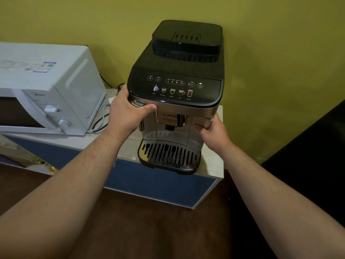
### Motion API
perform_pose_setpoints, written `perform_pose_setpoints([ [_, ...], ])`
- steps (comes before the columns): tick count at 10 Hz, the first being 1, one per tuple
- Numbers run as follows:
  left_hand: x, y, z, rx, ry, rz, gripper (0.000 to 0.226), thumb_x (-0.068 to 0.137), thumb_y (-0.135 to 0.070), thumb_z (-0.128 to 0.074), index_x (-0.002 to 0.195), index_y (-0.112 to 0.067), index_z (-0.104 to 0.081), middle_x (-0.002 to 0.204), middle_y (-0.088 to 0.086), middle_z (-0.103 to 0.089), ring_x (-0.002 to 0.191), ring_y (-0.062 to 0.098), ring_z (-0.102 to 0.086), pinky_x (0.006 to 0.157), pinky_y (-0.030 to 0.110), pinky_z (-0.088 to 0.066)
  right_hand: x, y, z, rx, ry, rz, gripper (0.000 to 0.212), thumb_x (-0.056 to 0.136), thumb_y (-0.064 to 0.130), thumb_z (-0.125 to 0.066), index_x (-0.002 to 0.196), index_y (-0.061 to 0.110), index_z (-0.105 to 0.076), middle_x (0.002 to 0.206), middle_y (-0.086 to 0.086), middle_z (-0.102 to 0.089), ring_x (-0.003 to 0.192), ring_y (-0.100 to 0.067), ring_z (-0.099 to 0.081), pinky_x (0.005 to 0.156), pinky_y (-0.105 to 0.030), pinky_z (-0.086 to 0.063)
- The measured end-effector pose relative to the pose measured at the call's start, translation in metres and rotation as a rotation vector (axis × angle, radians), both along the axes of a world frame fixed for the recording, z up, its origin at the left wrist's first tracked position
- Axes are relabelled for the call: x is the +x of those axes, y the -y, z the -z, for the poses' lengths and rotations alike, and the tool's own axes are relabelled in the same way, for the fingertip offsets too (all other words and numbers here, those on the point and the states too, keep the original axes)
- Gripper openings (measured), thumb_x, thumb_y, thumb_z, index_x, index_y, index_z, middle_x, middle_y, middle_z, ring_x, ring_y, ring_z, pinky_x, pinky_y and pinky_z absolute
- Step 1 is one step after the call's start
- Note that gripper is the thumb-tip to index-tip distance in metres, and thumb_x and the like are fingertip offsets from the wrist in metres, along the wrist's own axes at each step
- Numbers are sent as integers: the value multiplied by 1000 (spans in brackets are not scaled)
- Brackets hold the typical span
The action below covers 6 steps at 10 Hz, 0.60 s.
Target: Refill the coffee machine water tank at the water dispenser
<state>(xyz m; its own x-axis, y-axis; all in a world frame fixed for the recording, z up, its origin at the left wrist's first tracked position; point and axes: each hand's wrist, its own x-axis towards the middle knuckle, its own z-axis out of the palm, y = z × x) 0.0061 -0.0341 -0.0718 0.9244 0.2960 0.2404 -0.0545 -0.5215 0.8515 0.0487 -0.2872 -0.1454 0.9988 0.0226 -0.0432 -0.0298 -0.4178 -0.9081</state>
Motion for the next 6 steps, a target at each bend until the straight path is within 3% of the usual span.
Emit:
perform_pose_setpoints([
  [1, 0, 0, 1, 5, 7, 5, 68, 75, -31, -85, 136, -28, -54, 126, -13, -65, 121, 7, -58, 105, 42, -51, 2, 0, 2, -16, 1, 10, 57, 86, 7, -69, 134, 23, -42, 93, 27, -60, 88, 11, -52, 74, -10, -40],
  [3, 1, -1, 1, -2, 4, 2, 68, 75, -31, -85, 136, -29, -54, 125, -14, -65, 120, 7, -58, 105, 42, -51, 5, -2, 2, 23, -7, -5, 62, 84, 12, -71, 135, 27, -40, 113, 12, -63, 108, -10, -55, 90, -25, -42],
  [4, 1, -1, 2, -3, -1, 5, 68, 75, -30, -85, 136, -29, -54, 125, -14, -65, 119, 6, -58, 105, 41, -50, 6, -1, 2, 34, 8, -11, 63, 84, 14, -71, 137, 28, -39, 117, 10, -64, 108, -11, -56, 87, -23, -41],
  [6, 0, 1, 0, -9, 4, -8, 68, 76, -30, -85, 136, -28, -54, 126, -13, -65, 121, 8, -58, 106, 43, -50, 3, 9, -12, -231, -61, -86, 53, 82, 36, -71, 127, 24, -45, 103, 15, -63, 95, -9, -59, 78, -25, -47],
])
